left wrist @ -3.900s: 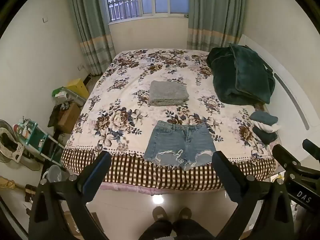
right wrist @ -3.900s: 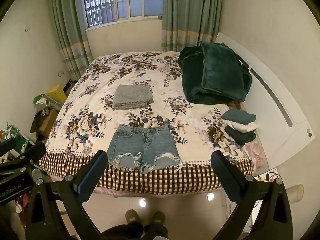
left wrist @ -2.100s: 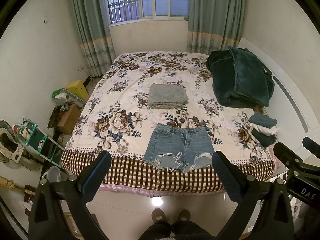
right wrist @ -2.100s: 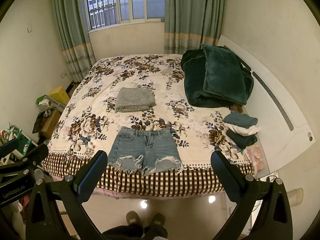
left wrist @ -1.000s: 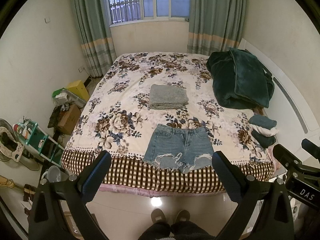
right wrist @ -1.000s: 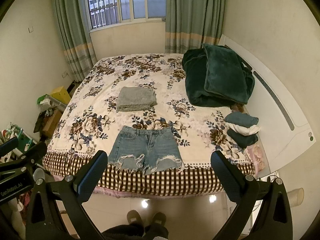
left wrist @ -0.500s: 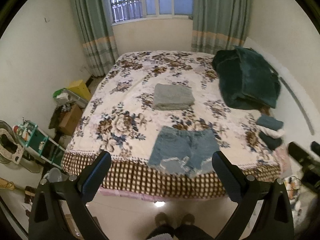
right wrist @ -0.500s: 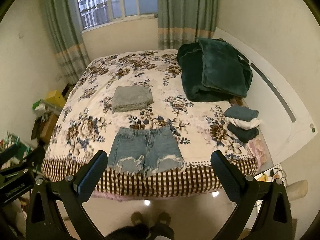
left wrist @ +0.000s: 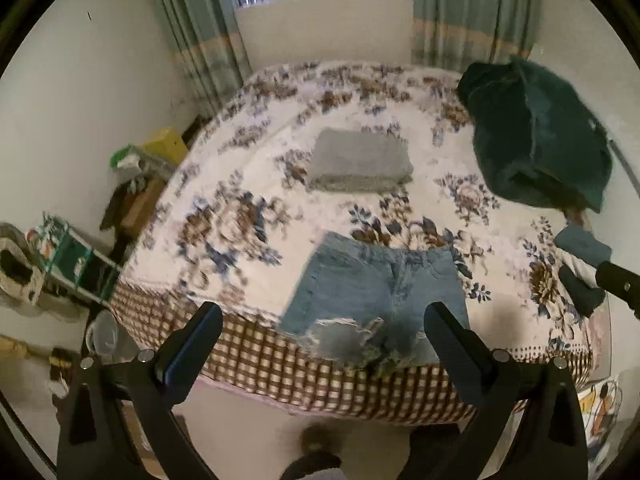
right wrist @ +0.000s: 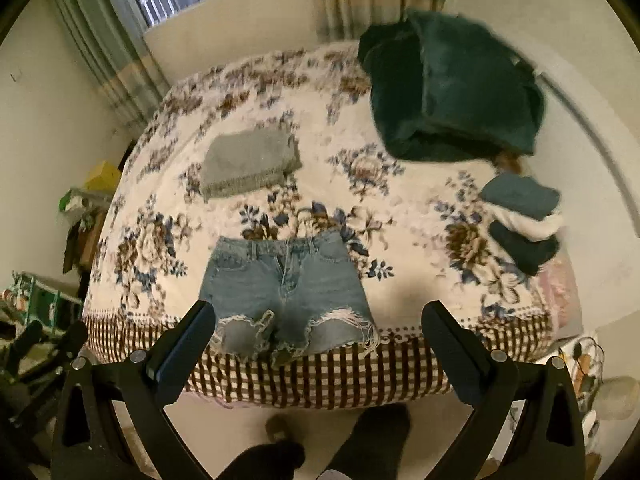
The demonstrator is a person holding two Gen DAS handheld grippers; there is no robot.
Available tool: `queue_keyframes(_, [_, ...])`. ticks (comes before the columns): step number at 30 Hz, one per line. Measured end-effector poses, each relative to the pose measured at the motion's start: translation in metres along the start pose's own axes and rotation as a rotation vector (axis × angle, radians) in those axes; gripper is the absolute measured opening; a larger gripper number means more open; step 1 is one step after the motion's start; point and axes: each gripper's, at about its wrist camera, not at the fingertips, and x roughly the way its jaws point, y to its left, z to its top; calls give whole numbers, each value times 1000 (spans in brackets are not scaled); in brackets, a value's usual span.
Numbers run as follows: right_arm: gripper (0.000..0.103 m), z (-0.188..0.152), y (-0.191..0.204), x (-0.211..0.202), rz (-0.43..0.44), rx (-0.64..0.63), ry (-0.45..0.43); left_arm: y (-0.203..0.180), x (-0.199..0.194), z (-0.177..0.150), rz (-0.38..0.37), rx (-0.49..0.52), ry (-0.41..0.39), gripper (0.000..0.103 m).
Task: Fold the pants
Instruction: 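Grasp the frayed leg hems of the denim shorts with both grippers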
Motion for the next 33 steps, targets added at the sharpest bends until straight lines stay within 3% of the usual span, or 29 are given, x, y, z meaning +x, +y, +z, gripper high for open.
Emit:
queue_keyframes(8, [103,83,-112,215,192,-86,273,-121,142,-22,92,-126,198,103])
queue_keyframes(15, [103,101,-174,382,261,-155,413,-221,276,-81,33,-268,395,103])
queue_keyframes(21, [103,98,-191,478,321,-139,510,-290,353,-120,2,-275,485,103])
queue_keyframes(27, [103,98,-183,547,389,-113,591,-311,396,-139,75,-263,519,103])
queue_keyframes(30, [103,98,-163,571,452,-100,622,-295,394,-134,101,-320,473,79])
queue_keyframes(32, [103,96,-145,583,483,-104,635,-282,386,-129,103,-354,445,47])
queue_keyframes(33, [103,96,-138,587,498,-103,638,-277,382,-127,101,-359,432,39])
